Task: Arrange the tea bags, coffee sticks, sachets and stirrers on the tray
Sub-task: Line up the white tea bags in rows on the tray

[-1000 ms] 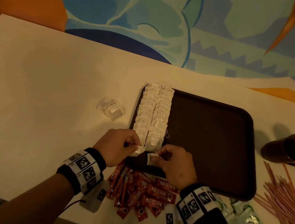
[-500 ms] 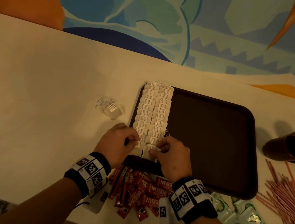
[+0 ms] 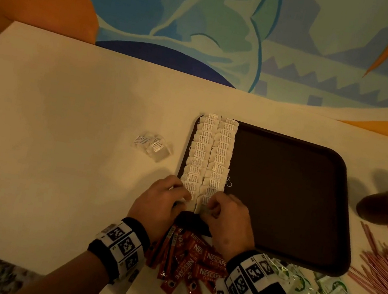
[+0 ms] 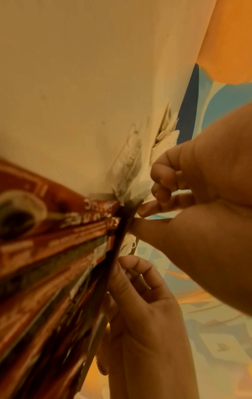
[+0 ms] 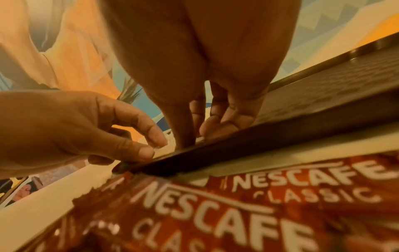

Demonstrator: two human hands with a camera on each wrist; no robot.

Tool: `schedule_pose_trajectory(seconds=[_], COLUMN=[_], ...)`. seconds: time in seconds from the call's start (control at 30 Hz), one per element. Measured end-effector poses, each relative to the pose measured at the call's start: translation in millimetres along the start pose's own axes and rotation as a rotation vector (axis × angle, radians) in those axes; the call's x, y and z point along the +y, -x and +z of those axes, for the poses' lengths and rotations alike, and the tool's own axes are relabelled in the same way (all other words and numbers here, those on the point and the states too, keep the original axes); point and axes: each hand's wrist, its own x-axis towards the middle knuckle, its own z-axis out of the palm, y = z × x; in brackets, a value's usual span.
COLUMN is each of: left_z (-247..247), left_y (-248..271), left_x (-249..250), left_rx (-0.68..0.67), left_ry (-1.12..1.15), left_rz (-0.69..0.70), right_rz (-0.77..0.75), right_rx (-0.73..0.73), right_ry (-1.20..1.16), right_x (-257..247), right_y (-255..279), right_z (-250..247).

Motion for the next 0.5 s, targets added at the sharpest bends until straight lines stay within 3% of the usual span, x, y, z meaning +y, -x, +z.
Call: schedule_pose_trajectory(seconds=[0.23,0.37,0.5], left_z=[-29,-62,-77], left_y=[-7,-28,-50], left_x=[-12,-39,-58], left_rx=[0.144,0.331,0.354], left_ry=[0.008,-0.018,-0.033], left_rz=[-0.017,-0.178,-0.263], right_rz=[-0.027,-0.129,-0.249], right_rx=[-0.002,0.007,-0.025], right_ry=[-0.020,-0.008,0.139], right_x=[-24,-59,-100], right_y=[-7,-38,-77], right_z=[-26,-25,-14])
